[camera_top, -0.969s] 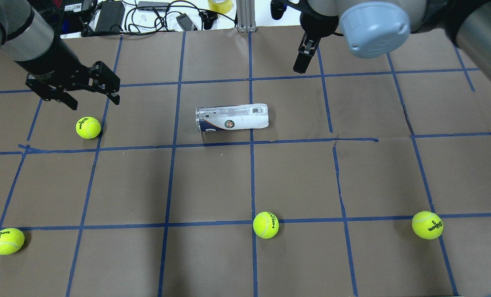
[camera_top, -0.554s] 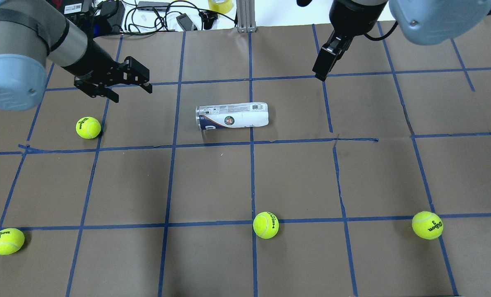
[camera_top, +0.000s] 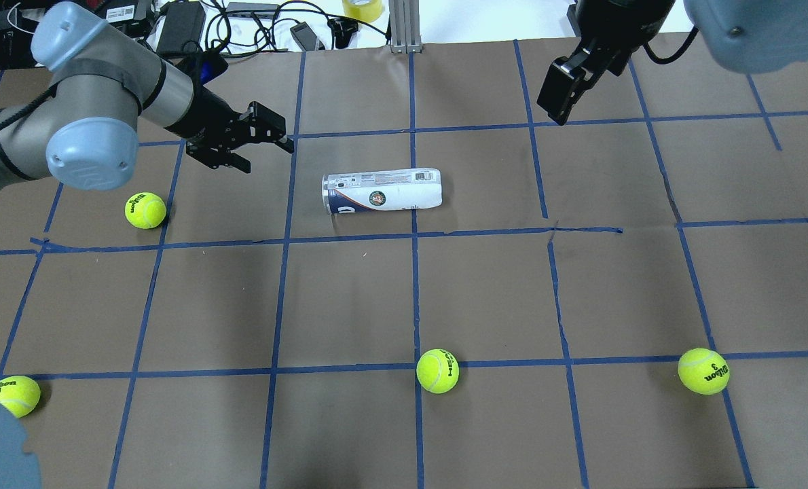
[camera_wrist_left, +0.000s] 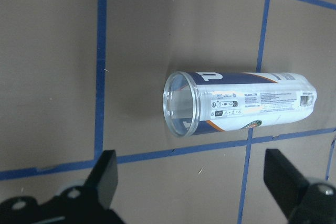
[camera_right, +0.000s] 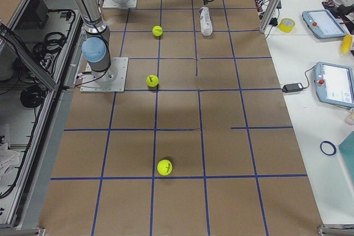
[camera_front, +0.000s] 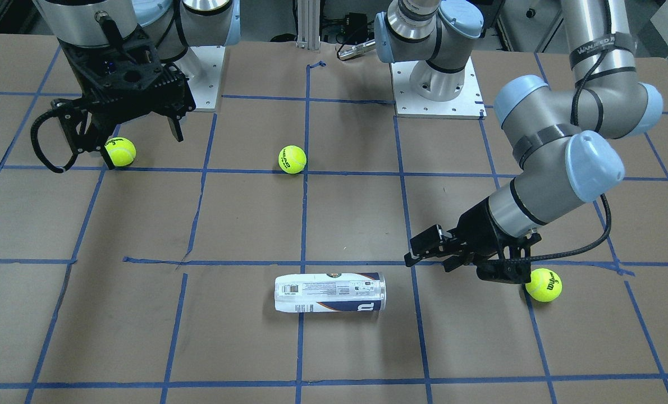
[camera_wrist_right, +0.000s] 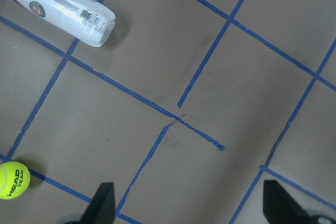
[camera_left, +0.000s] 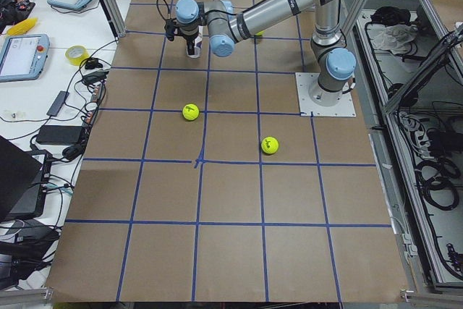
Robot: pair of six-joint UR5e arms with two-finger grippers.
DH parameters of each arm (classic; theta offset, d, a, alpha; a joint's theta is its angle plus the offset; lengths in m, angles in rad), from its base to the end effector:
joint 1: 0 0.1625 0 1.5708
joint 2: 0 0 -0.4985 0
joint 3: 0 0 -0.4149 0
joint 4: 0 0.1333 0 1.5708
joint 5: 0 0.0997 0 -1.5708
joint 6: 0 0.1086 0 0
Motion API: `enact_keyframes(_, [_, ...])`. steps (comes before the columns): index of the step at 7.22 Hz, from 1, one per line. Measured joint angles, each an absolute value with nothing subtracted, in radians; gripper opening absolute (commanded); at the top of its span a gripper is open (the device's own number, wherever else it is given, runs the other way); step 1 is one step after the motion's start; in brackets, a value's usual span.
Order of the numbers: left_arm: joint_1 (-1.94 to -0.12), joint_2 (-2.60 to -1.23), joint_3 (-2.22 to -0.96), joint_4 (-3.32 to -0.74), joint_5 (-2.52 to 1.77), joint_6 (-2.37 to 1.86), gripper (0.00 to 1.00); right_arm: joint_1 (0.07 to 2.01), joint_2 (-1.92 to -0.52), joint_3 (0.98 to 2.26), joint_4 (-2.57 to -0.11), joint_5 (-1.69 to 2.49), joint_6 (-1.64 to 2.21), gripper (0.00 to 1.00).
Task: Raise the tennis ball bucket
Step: 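Grasp the can's open end with the left gripper while the right arm withdraws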
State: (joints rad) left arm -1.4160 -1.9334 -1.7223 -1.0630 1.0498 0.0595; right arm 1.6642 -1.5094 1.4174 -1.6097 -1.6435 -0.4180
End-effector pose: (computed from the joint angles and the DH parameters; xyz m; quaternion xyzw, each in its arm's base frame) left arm -0.0869 -0.6585 0.3297 0.0468 -0.9651 0.0245 0.2564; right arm 0.1768 -0.5426 0.6038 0.2499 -0.9654 0.0586 0.0464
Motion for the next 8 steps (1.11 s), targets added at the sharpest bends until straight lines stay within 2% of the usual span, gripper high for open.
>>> enact_keyframes(3, [-1.428,-2.043,-1.723,-1.004,0.93,0.057,1.0,1.657,-1.521,1.418,-1.611,-1.615,-0.11,1.0])
enact_keyframes(6, [-1.475,-2.114,-1.723,-0.954,0.875,0.054,1.0,1.608,-1.538,1.419,-1.594,-1.564,-0.022,1.0])
enact_keyframes(7, [-1.49,-2.125,-1.723,-0.947,0.871,0.05,0.86,1.59,-1.548,1.419,-1.575,-1.553,-0.015,1.0])
enact_keyframes(8, [-1.501,-2.132,-1.723,-0.942,0.87,0.045,0.37,1.581,-1.562,1.419,-1.555,-1.548,0.001,1.0])
